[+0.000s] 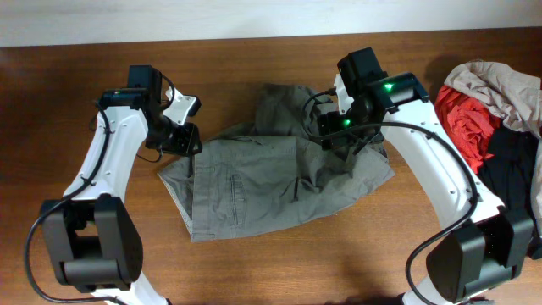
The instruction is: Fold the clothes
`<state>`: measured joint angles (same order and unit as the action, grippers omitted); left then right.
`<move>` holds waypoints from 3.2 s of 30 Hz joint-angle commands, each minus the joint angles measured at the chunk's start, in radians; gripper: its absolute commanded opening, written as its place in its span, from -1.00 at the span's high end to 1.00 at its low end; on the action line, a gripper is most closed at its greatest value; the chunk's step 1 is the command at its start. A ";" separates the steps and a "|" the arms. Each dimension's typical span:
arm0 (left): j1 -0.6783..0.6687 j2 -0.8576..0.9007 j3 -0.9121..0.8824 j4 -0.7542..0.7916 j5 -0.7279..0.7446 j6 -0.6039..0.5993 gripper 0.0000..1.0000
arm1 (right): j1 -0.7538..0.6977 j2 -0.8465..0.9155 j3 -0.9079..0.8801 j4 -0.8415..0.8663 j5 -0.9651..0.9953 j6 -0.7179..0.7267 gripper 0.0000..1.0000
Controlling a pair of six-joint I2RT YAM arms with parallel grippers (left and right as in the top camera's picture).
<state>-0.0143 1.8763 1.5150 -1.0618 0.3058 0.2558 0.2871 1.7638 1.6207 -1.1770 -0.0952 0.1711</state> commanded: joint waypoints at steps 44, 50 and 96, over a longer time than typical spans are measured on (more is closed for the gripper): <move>0.055 -0.210 0.094 -0.322 0.113 0.071 0.99 | -0.325 0.021 -0.003 -0.062 -0.082 0.084 -0.78; 0.055 -0.210 0.094 -0.327 0.045 0.045 0.99 | -0.308 0.085 -0.034 -0.045 -0.195 0.043 -0.39; 0.076 -0.381 0.094 -0.353 -0.109 -0.043 0.99 | -0.301 -0.040 0.132 -0.081 -0.284 0.000 0.92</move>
<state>0.0502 1.5993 1.5970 -1.4055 0.2195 0.2310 -0.0219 1.8214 1.6371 -1.2430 -0.4721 0.1585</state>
